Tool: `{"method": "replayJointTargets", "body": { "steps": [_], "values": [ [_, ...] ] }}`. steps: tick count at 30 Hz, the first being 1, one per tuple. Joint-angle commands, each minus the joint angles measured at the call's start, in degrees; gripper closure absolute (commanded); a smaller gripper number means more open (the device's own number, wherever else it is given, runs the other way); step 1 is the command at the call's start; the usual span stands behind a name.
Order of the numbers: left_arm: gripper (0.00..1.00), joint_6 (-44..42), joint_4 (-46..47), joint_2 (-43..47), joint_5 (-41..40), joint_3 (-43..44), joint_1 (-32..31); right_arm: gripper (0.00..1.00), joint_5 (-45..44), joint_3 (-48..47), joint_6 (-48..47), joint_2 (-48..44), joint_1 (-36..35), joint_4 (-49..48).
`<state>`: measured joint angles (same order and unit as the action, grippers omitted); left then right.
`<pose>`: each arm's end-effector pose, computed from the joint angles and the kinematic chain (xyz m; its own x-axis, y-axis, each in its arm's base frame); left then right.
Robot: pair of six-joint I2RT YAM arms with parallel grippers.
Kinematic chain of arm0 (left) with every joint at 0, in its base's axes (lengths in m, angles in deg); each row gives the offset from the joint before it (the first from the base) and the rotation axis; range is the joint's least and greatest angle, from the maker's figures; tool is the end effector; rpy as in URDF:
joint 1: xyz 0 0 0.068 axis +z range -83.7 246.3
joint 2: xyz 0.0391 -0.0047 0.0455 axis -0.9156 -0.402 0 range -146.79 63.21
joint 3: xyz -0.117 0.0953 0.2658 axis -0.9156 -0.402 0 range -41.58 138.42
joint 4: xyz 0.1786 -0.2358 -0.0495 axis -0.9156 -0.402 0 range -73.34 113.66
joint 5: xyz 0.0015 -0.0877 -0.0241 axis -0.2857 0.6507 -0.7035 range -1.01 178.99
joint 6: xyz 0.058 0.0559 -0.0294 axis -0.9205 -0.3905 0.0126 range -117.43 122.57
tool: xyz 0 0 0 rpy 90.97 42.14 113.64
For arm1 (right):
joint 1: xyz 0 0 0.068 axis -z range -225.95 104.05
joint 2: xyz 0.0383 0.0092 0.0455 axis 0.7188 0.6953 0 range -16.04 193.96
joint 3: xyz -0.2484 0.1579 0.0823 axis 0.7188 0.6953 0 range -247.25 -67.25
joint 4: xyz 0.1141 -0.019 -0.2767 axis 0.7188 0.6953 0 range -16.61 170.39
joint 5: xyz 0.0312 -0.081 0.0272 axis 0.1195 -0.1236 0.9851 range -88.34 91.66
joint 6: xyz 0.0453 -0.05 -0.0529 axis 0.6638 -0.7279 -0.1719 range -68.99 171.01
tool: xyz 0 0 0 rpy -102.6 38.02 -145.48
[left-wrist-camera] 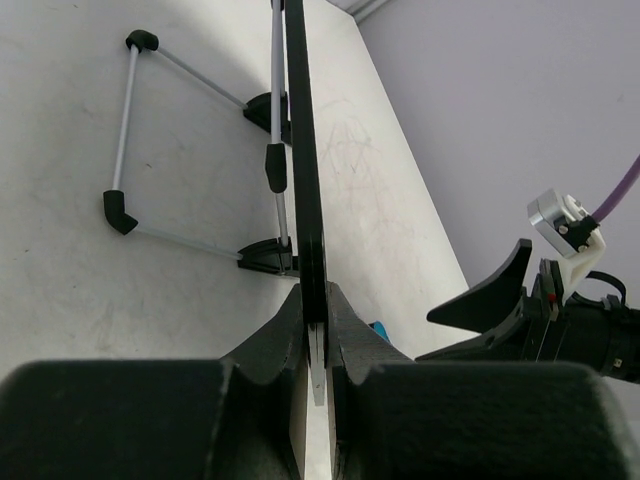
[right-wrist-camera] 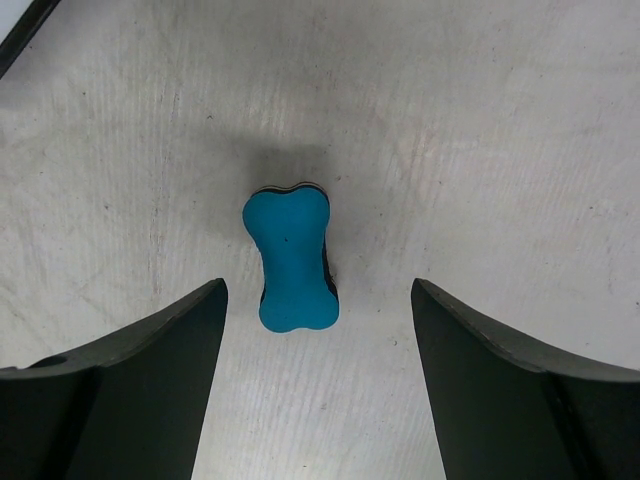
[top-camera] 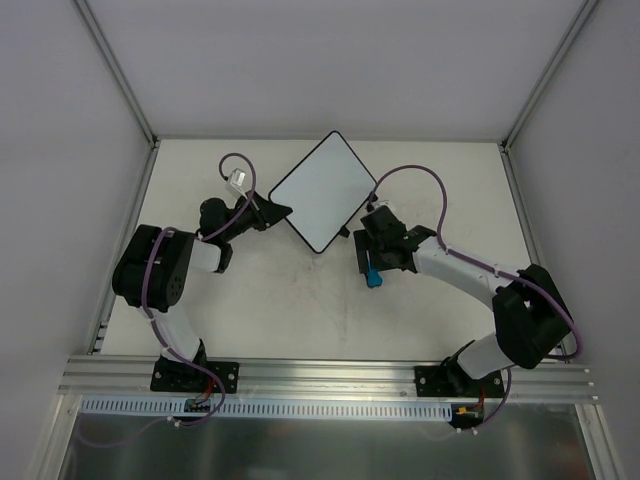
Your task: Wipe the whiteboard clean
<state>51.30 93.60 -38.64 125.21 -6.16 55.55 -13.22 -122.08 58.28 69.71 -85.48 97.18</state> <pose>0.3701 -0.1157 0.1754 -0.5089 -0.5206 -0.6856 0.5267 0.4417 -0.7263 0.2891 0.2135 0.1951 -0.6879 -0.4091 -0.5995 -0.4169 0.8989 -0.1349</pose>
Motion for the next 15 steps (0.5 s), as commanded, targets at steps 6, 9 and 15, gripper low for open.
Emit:
{"method": "replayJointTargets", "body": {
  "steps": [6, 9, 15],
  "values": [
    [1.00, 0.6, 6.4, -1.7, 9.4, 5.3, 0.7, 0.21, -1.8, 0.8, 0.1, -3.1, 0.3, -0.9],
    [1.00, 0.8, 7.1, -2.0, 9.2, 5.1, 0.8, 0.22, -1.6, 0.9, 0.1, -3.1, 0.3, -0.9],
    [0.99, 1.0, 8.6, -3.4, 7.6, 4.7, 0.7, 0.21, -1.3, 1.0, 0.1, -3.5, 0.4, -1.2]
  ]
}}
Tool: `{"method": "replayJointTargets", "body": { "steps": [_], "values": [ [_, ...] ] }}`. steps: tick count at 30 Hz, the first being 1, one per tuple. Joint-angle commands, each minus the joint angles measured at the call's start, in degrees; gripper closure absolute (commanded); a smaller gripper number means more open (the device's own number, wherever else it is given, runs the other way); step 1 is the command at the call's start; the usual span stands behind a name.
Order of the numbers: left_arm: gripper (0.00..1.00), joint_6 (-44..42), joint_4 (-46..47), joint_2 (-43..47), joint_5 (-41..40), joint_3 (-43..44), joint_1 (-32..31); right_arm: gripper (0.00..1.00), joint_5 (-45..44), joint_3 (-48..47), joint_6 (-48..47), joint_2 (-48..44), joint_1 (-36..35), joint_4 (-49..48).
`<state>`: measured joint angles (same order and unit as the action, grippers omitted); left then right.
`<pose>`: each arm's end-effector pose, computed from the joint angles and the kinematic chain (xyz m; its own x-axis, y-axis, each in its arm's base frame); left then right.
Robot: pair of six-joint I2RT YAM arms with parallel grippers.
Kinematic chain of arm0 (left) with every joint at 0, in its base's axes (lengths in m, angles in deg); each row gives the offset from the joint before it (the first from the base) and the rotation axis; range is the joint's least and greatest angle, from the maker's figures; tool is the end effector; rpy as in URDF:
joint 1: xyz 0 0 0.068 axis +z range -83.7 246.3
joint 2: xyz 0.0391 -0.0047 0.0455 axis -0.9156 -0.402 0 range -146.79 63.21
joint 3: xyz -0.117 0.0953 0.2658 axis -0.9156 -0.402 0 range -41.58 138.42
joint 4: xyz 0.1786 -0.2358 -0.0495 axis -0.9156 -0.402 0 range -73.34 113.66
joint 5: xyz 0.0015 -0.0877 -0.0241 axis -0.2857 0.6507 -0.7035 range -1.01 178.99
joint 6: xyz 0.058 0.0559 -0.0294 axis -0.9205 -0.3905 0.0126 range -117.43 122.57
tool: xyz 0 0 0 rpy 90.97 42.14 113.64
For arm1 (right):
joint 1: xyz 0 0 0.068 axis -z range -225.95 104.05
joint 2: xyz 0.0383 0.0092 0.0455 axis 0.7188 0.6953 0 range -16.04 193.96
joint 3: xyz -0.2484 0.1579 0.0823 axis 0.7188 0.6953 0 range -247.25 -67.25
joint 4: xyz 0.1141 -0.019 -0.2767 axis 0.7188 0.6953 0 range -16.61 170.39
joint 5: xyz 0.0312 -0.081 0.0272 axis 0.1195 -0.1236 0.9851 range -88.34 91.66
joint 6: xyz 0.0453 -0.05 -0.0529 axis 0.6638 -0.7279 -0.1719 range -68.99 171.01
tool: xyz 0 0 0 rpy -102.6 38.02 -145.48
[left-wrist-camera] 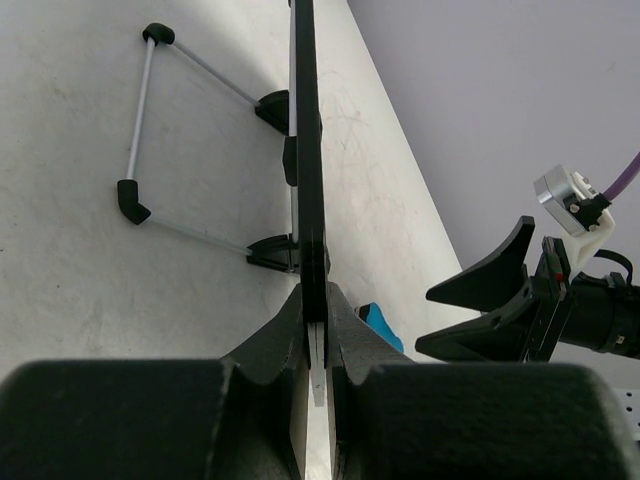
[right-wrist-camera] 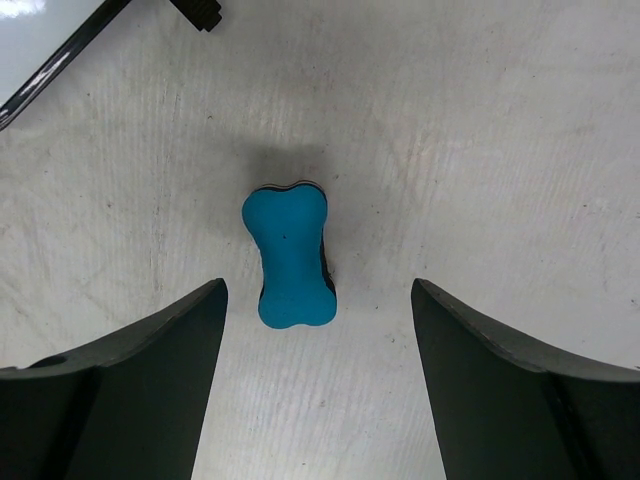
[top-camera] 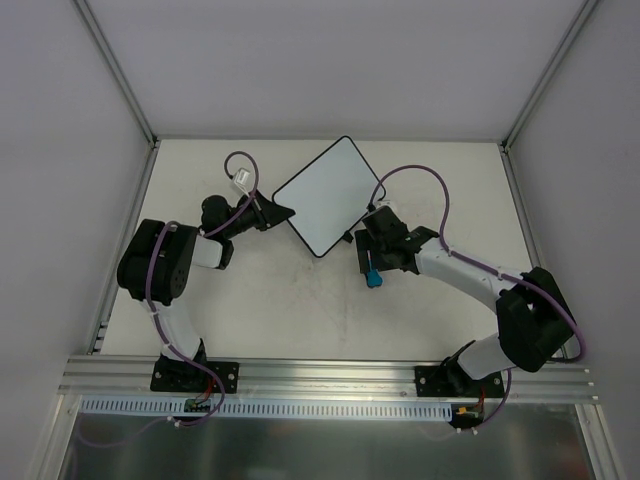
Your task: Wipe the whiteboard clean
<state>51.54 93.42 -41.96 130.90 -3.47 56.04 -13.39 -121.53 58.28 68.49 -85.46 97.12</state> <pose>0.3794 -0.1200 0.1674 -0.5648 -0.4683 -0.6795 0.5530 0.3964 -0.7329 0.2864 0.2108 0.1990 -0.6819 -0.4039 -0.6099 -0.4135 0.9006 -0.1340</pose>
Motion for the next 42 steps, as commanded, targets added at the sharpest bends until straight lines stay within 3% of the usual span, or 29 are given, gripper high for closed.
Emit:
{"method": "replayJointTargets", "body": {
  "steps": [1, 4, 13, 14, 21, 24, 25, 28, 36, 40, 42],
  "values": [
    [0.99, 1.0, 10.1, -0.6, 1.9, 1.9, 0.2, 0.21, -1.2, 0.6, 0.1, -2.3, 0.4, -1.2],
    [0.85, 3.1, 13.1, -2.5, 2.2, 2.1, 0.3, 0.21, -1.2, 0.7, -0.1, -2.5, 0.4, -1.2],
    [0.66, 4.3, 15.5, -2.9, 1.9, 1.7, 0.4, 0.21, -1.2, 0.8, -0.1, -2.8, 0.5, -1.3],
    [0.60, 4.2, 15.5, -2.9, 1.7, 1.6, 0.5, 0.21, -1.0, 0.8, -0.1, -2.8, 0.5, -1.4],
    [0.43, 3.9, 16.0, -2.2, 1.0, 0.8, 0.5, 0.21, -0.9, 0.9, -0.3, -2.4, 0.6, -1.6],
    [0.30, 2.8, 13.9, -1.5, 0.0, 0.5, 0.4, 0.21, -0.7, 1.0, -0.2, -2.6, 0.7, -1.6],
    [0.15, 2.5, 13.6, -1.3, -0.2, 0.2, 0.4, 0.21, -0.7, 1.0, -0.1, -2.6, 0.7, -1.5],
    [0.01, 2.2, 12.9, -0.6, -0.7, -0.2, 0.5, 0.21, -0.7, 1.2, -0.2, -3.0, 0.7, -1.7],
    [0.01, -3.3, 5.1, 6.5, -2.5, -2.2, 0.7, 0.17, -0.1, 1.9, -0.9, -5.9, 1.6, -2.2],
    [0.01, -10.5, -10.6, 14.9, -6.1, -3.6, 0.7, 0.03, 1.4, 2.9, -1.5, -9.4, 3.2, -2.7],
    [0.01, -14.9, -15.9, 19.6, -8.9, -3.9, 0.7, 0.01, 2.3, 3.0, -1.7, -10.9, 3.7, -2.7]
  ]
}}
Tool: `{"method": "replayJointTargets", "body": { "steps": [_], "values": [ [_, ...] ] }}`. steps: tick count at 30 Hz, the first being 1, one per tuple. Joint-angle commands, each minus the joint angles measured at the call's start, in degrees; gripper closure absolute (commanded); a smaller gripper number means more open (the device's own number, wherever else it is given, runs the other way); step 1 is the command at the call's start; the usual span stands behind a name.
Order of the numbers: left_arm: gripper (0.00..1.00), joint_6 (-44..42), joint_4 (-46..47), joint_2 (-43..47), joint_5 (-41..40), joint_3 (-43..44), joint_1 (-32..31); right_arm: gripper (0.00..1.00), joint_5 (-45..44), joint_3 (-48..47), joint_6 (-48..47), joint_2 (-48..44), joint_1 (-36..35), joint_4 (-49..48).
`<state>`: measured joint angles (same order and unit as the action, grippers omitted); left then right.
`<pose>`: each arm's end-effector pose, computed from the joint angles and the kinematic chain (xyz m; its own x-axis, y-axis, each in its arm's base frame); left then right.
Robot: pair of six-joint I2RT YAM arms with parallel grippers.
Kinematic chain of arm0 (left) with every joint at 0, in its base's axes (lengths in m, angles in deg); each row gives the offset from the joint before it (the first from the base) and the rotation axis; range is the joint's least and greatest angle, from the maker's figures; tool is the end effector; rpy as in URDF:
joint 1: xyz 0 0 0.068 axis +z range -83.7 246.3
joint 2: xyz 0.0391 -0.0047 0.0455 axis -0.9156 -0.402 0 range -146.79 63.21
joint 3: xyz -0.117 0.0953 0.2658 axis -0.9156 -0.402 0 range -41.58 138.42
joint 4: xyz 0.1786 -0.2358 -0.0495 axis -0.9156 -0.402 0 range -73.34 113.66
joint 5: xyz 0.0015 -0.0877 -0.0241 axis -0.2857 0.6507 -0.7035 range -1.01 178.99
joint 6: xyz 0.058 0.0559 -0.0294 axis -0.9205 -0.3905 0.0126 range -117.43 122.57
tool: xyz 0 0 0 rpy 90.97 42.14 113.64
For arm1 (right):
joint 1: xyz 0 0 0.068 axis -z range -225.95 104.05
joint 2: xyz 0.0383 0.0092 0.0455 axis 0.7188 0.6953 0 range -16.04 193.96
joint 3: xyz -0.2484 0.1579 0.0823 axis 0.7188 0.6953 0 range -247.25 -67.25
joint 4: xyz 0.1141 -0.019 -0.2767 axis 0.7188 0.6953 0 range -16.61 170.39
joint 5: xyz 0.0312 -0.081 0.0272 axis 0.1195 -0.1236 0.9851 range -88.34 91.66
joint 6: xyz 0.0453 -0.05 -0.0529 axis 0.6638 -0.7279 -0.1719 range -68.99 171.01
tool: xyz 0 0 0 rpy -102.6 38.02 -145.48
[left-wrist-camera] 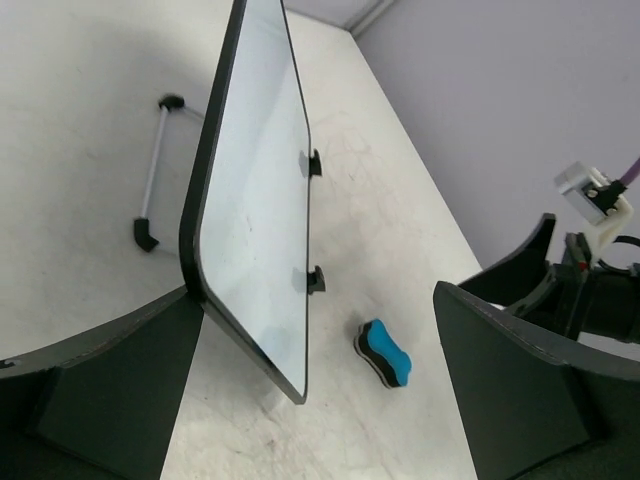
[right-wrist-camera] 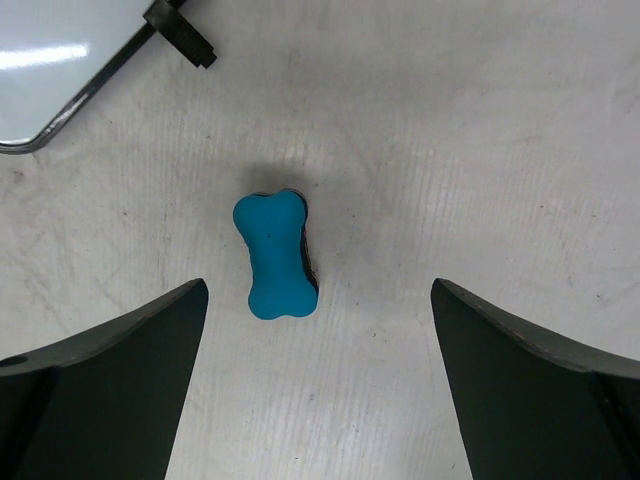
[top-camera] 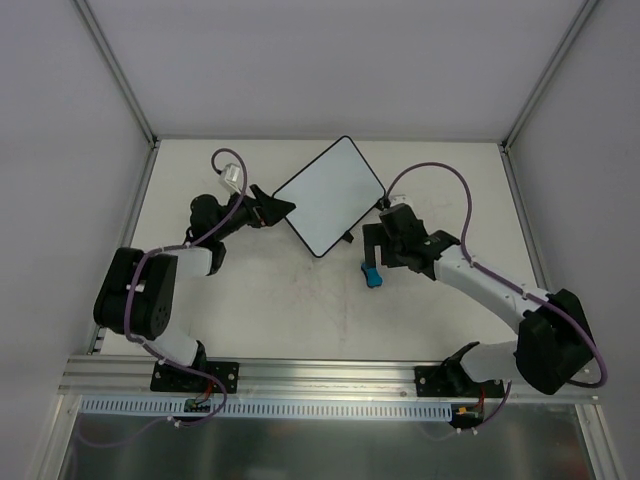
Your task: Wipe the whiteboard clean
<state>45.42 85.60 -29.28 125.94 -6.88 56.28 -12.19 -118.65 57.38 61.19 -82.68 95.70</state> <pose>0.3565 -0.1091 0.2111 -0.4438 -0.4735 -0.7608 0.5833 0.4919 -0.6464 0.2800 0.1864 0.2237 -0.6435 -0.3457 -0.6829 -0.3835 0.9177 -0.1032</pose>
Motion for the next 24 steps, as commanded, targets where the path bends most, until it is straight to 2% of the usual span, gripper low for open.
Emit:
{"method": "replayJointTargets", "body": {
  "steps": [1, 7, 13, 19, 24],
  "values": [
    [0.01, -9.9, -10.1, 8.0, -5.9, -0.6, 0.5, 0.01, 1.2, 0.1, -1.0, -4.0, 1.2, -1.3],
    [0.01, -15.5, -24.0, 14.0, -11.7, -0.8, 0.5, 0.01, 2.0, -0.5, -2.4, -7.3, 3.7, -1.0],
    [0.01, -19.3, -40.8, 18.8, -24.3, -0.1, 0.6, 0.01, 2.4, -1.2, -3.8, -9.3, 6.1, -1.0],
    [0.01, -19.7, -47.5, 27.5, -34.6, -4.4, 0.6, 0.01, -0.8, 1.3, -5.8, -13.7, 6.3, -4.0],
    [0.01, -21.0, -51.8, 33.9, -35.6, -5.8, 0.6, 0.01, -5.3, 6.5, -8.0, -18.8, 6.3, -8.4]
  ]
}}
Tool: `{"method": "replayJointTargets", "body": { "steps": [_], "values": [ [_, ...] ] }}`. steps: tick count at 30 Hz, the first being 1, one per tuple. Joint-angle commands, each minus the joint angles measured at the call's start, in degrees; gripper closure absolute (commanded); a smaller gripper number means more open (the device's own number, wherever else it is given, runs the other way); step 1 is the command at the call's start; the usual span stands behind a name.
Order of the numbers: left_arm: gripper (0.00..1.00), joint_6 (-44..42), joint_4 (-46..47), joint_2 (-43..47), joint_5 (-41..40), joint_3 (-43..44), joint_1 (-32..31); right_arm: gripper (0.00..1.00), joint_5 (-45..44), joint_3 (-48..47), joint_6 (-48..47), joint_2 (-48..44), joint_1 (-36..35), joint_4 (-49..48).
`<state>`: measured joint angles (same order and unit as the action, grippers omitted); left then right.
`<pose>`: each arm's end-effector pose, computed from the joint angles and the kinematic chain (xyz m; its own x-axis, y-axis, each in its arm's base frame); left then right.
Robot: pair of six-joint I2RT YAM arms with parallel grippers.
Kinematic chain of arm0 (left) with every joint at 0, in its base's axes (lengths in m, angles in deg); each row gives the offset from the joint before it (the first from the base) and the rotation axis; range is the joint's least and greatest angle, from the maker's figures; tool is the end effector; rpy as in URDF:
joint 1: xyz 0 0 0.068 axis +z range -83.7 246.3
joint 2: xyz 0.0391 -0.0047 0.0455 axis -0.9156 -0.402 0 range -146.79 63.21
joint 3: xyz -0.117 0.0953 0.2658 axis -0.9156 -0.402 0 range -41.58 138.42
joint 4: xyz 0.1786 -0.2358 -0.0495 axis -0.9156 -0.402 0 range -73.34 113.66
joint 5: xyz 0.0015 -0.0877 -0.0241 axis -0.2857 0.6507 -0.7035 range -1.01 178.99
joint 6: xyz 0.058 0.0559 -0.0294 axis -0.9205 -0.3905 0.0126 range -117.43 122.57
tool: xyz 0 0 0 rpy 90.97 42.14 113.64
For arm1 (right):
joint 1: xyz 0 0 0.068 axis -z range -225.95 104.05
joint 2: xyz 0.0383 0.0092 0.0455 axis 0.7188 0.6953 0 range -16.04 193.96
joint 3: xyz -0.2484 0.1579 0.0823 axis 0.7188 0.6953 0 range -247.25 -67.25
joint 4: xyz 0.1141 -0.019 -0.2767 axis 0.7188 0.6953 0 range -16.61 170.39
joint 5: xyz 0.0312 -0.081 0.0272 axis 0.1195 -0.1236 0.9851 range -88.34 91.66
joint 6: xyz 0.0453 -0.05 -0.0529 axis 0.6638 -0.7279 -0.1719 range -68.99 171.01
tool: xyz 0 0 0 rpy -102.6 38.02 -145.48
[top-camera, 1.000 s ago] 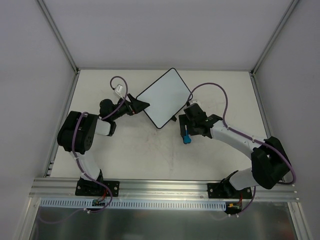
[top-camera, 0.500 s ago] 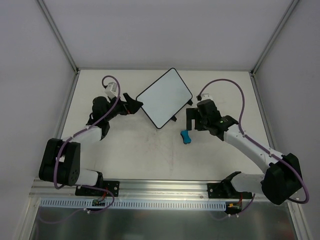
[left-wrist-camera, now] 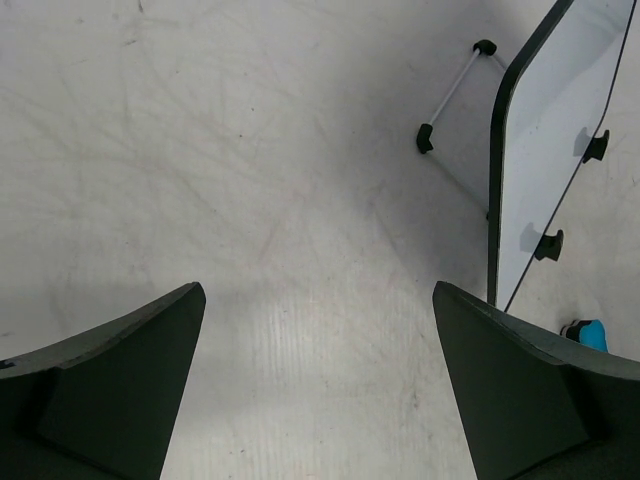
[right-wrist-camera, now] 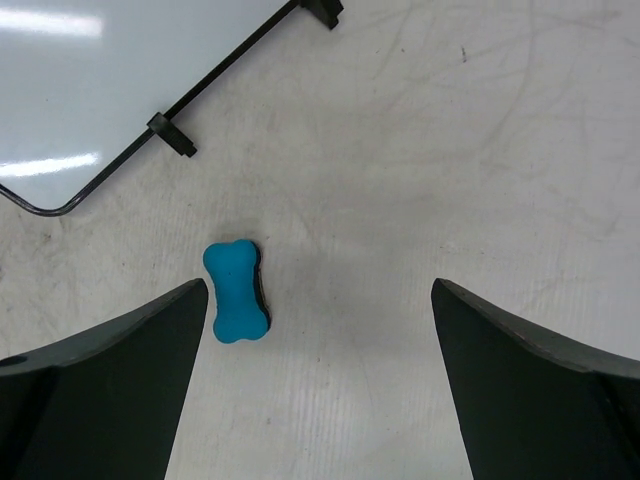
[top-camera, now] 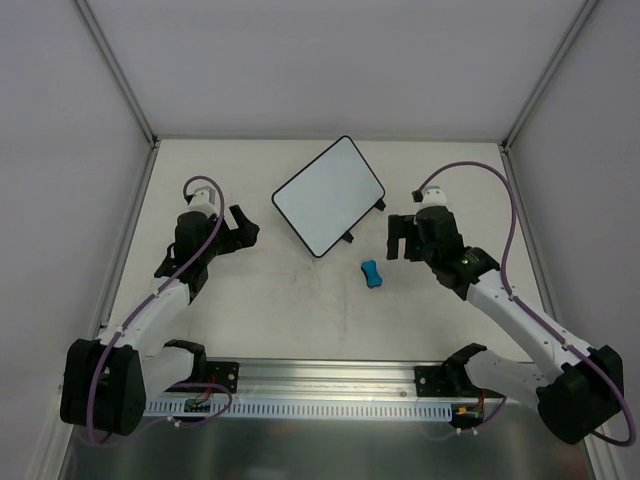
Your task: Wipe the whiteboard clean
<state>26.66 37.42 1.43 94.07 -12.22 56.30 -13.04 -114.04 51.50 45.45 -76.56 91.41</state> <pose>0.2884 -0.0576 0.2256 -0.3920 -0.3437 -0.8534 0.1047 0.9049 -0.4126 0.2621 0.1329 0.2812 -0.4679 -0.2672 -0.8424 -0.3047 0.9435 -0.1300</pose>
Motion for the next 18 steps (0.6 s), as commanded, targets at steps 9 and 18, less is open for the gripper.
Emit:
{"method": "replayJointTargets", "body": {
  "steps": [9, 18],
  "values": [
    [0.01, -2.4, -5.9, 8.8, -1.7, -3.1, 0.6, 0.01, -7.6, 17.4, -2.2, -13.3, 0.2, -18.5],
    [0.01, -3.0, -7.6, 12.8, -1.4, -5.4, 0.4, 0.01, -6.3, 18.8, -2.1, -10.4, 0.2, -22.7]
  ]
}}
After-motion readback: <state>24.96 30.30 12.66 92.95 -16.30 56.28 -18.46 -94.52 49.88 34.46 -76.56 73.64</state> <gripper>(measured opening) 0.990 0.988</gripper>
